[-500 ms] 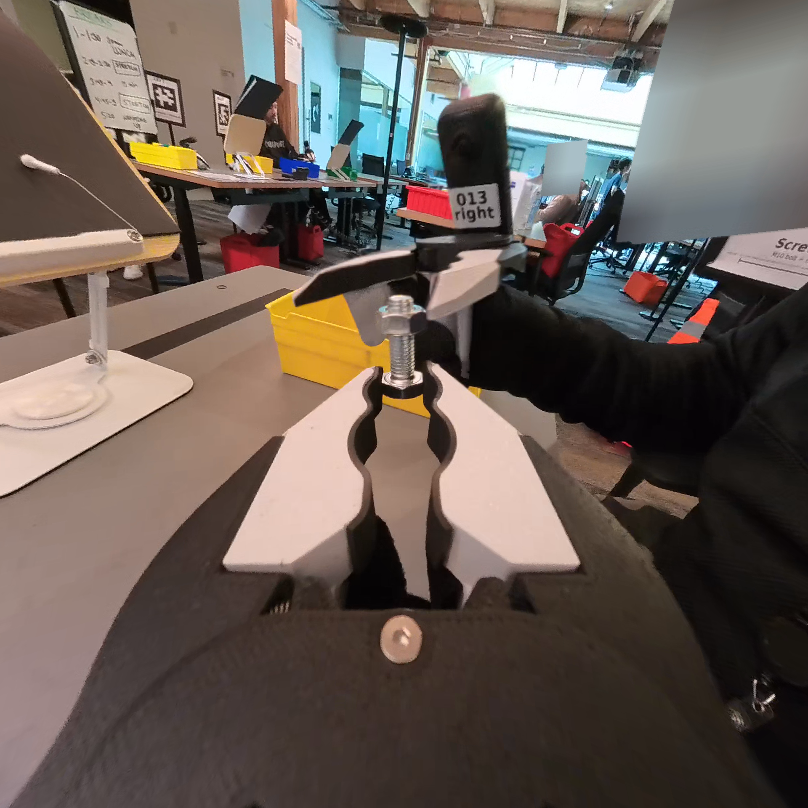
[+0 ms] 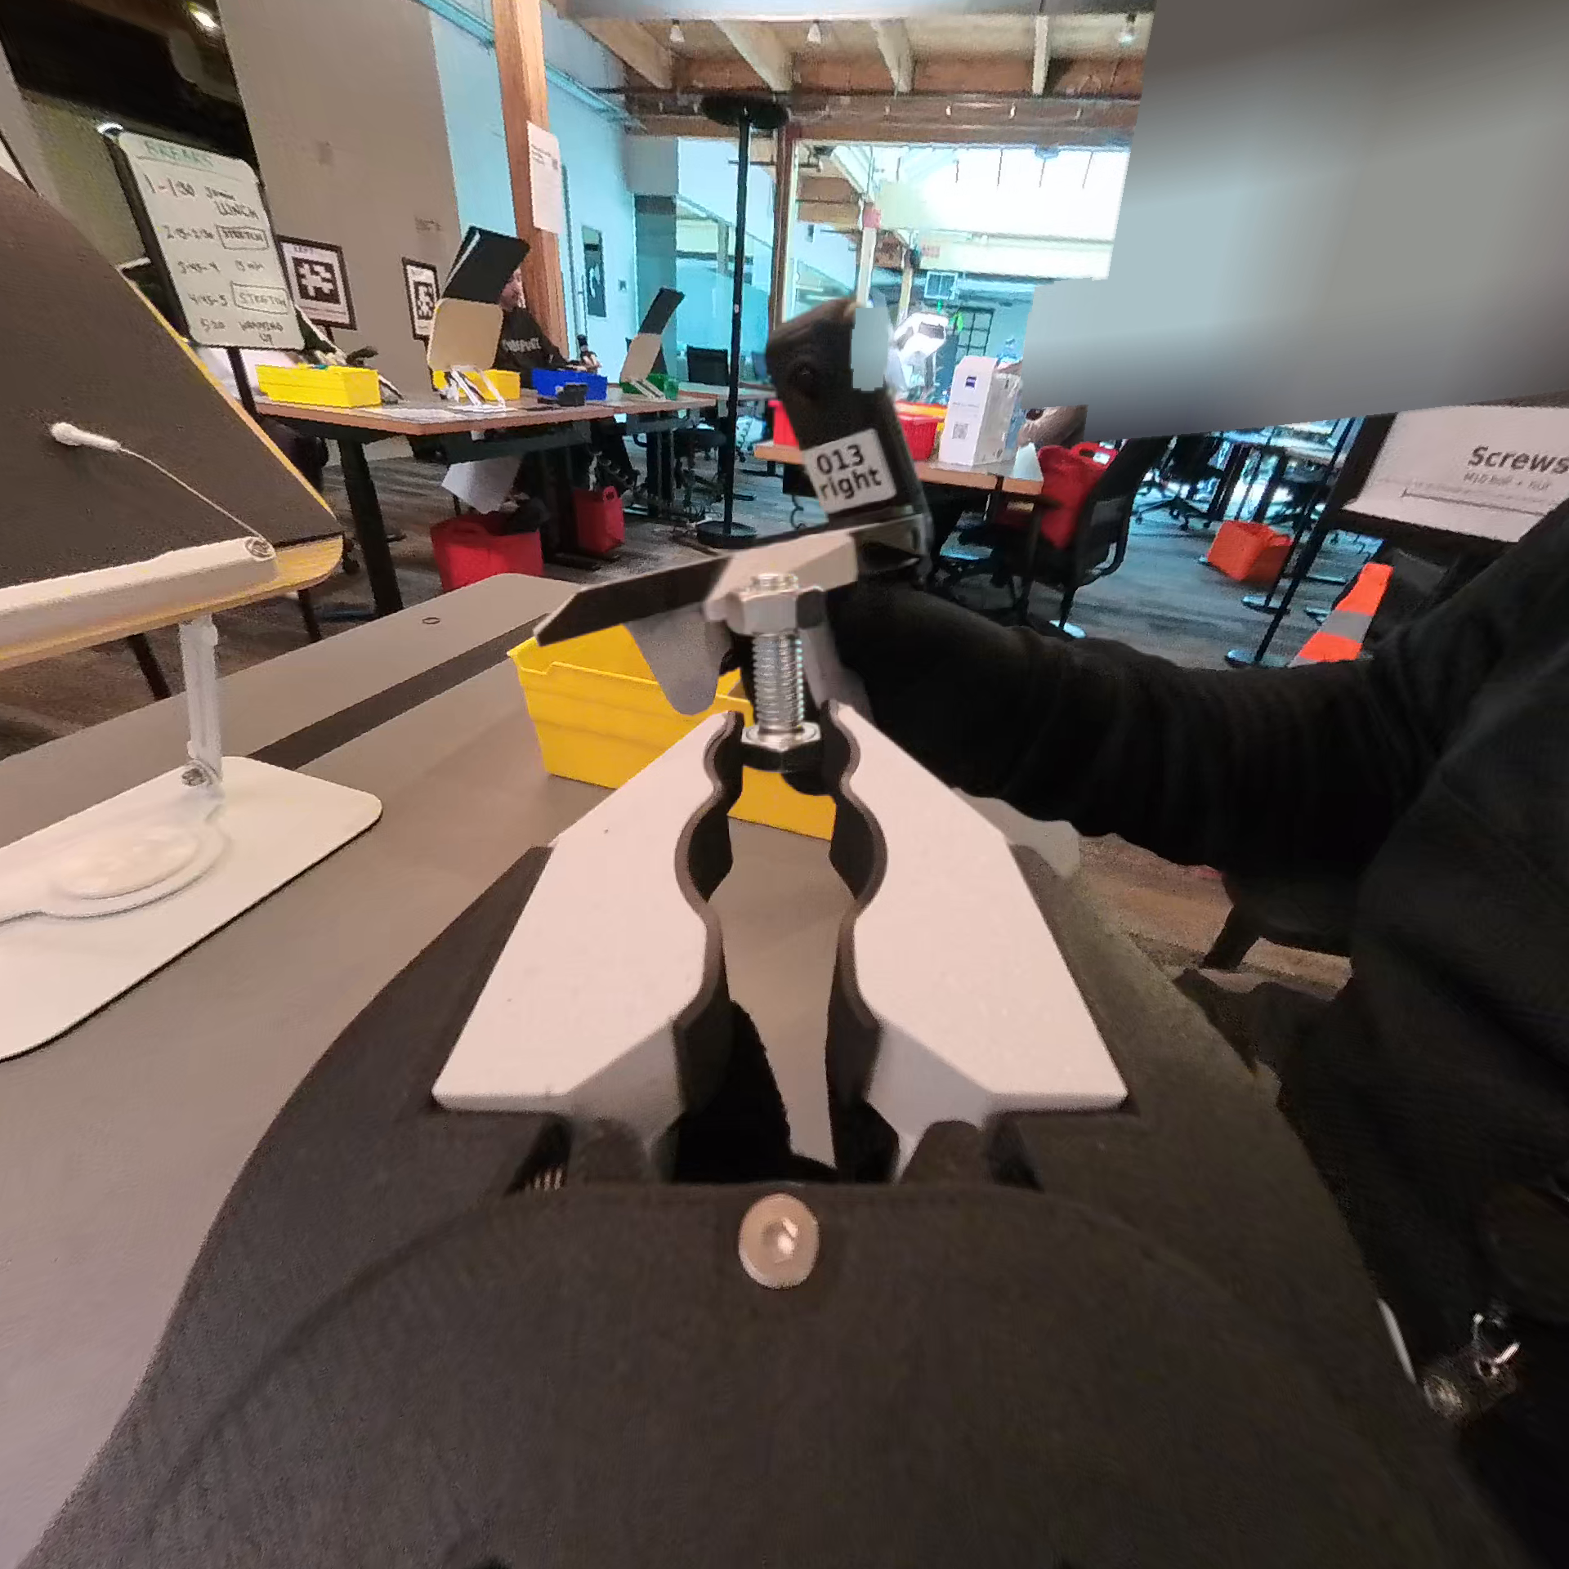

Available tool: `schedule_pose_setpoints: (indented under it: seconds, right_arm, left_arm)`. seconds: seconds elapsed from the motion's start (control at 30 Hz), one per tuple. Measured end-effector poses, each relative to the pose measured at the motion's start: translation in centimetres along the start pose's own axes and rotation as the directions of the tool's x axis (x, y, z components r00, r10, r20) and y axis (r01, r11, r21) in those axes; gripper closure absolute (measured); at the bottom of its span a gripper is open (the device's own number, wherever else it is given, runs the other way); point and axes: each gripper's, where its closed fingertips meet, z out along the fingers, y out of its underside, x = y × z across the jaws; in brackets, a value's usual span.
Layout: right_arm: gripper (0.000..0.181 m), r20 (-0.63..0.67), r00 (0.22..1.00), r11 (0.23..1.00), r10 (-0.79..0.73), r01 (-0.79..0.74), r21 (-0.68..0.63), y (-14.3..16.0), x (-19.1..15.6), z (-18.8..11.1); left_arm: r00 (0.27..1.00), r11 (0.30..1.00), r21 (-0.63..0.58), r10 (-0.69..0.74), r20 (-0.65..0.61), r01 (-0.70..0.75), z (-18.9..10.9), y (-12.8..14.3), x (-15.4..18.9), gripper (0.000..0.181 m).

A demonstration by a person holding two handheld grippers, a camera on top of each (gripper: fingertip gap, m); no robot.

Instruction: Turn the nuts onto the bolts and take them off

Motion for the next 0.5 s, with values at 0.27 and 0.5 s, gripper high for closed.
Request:
schedule_pose_setpoints:
  seconds: [0.27, 0.5]
  right_arm:
    - [0.098, 0.161, 0.981, 0.993, -0.110, 0.116, -0.030, 0.3, -5.7, 3.4]
    - [0.107, 0.056, 0.998, 0.999, 0.017, -0.019, 0.035, -0.4, -1.1, 1.0]
  left_arm:
    - [1.000, 1.000, -0.014, -0.003, -0.012, 0.003, 0.5, 0.7, 0.4, 0.164]
    - [1.000, 0.998, 0.058, -0.024, -0.016, 0.025, -0.6, -0.8, 0.0, 0.165]
